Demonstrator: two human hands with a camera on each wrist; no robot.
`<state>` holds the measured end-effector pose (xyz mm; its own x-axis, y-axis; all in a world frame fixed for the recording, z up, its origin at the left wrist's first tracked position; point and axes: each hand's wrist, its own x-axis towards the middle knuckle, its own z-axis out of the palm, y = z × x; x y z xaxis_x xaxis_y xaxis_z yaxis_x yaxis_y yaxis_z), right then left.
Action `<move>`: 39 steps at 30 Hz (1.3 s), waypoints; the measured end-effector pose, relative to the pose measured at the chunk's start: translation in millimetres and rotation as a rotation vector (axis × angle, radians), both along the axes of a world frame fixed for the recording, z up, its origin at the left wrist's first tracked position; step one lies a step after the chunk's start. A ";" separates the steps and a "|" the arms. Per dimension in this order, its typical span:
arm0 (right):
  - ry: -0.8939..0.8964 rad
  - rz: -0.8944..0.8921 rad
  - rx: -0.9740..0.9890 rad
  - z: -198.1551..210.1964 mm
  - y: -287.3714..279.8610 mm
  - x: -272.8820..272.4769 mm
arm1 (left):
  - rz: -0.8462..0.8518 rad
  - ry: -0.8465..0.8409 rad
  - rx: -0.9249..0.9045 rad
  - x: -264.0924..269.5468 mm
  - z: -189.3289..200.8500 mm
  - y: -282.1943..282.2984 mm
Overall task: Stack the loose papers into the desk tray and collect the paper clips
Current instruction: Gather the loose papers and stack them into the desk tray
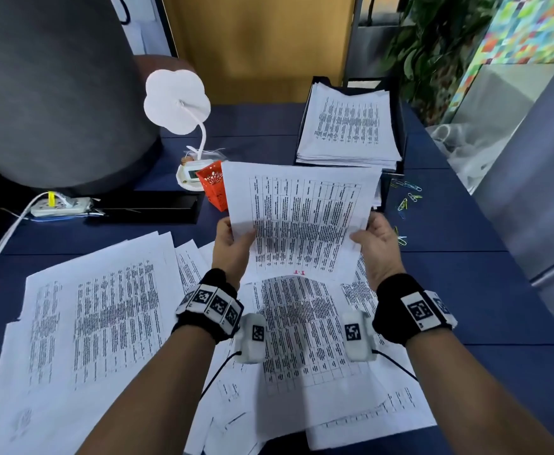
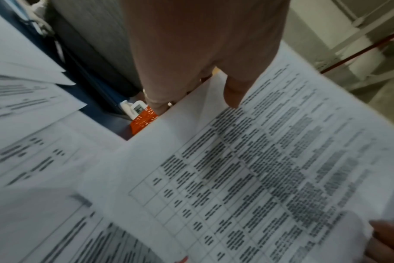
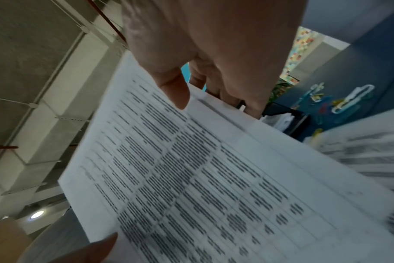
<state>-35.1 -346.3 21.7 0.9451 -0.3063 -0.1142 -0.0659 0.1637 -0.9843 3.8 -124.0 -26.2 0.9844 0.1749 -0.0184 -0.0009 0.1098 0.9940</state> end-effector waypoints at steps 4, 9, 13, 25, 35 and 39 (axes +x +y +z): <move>0.142 0.023 -0.024 -16.7 4.5 0.1 | -0.133 0.163 -0.019 1.5 -15.9 -10.1; 0.203 -0.027 -0.068 -26.9 8.3 4.2 | -0.098 0.101 0.028 1.2 -20.1 -20.4; 0.158 -0.058 -0.101 -28.7 4.6 10.5 | -0.085 0.050 0.045 5.0 -19.6 -23.1; 0.395 0.188 -0.344 -95.1 -13.1 -5.2 | -0.063 0.206 0.248 11.9 -41.0 -18.3; 0.268 -0.048 -0.147 -78.1 -30.2 6.0 | -0.163 0.130 0.225 36.8 -3.9 -43.9; 0.239 -0.084 -0.130 -62.2 -43.0 22.2 | -0.228 0.186 0.338 48.5 4.0 -59.6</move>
<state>-12.9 -389.3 -40.5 0.8666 -0.4093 -0.2855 -0.2905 0.0514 -0.9555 52.3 -183.6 -22.2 0.9839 -0.0195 -0.1779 0.1678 -0.2449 0.9549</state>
